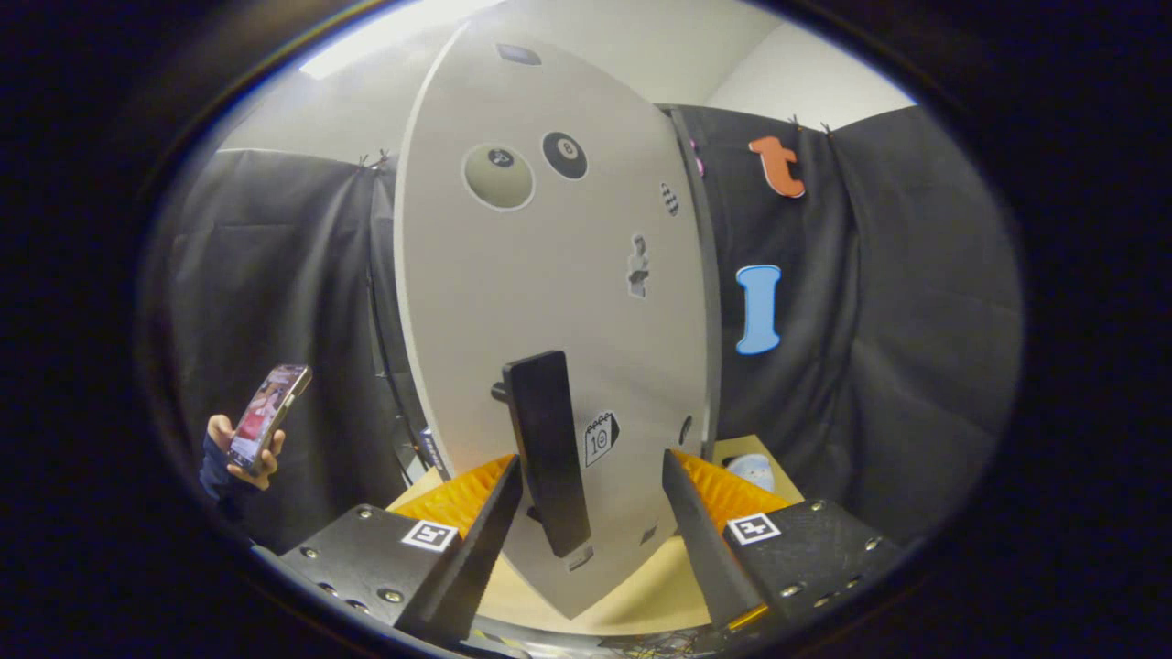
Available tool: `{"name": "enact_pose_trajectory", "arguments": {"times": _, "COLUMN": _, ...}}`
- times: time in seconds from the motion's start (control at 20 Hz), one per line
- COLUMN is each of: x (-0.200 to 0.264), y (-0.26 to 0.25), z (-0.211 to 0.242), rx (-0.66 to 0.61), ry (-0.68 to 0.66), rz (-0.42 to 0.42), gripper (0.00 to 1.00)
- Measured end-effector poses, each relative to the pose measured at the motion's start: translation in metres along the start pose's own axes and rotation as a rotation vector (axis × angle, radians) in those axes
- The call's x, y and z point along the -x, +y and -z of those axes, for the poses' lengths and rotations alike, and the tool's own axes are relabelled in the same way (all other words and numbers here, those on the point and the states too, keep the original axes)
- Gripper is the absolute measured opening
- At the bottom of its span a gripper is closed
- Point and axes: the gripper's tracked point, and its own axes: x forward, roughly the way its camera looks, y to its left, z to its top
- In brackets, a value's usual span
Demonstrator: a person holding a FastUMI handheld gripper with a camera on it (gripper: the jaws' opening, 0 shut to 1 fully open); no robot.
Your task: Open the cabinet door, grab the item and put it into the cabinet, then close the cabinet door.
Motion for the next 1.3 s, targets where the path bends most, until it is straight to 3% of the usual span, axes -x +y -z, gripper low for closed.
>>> {"name": "enact_pose_trajectory", "arguments": {"times": 0.6, "x": -0.066, "y": 0.050, "z": 0.009, "rx": 0.032, "ry": 0.012, "rz": -0.189, "gripper": 1.00}}
{"name": "enact_pose_trajectory", "arguments": {"times": 1.15, "x": -0.128, "y": 0.099, "z": 0.011, "rx": 0.019, "ry": -0.002, "rz": -0.280, "gripper": 0.99}}
{"name": "enact_pose_trajectory", "arguments": {"times": 1.3, "x": -0.140, "y": 0.103, "z": 0.010, "rx": 0.024, "ry": -0.008, "rz": -0.270, "gripper": 1.00}}
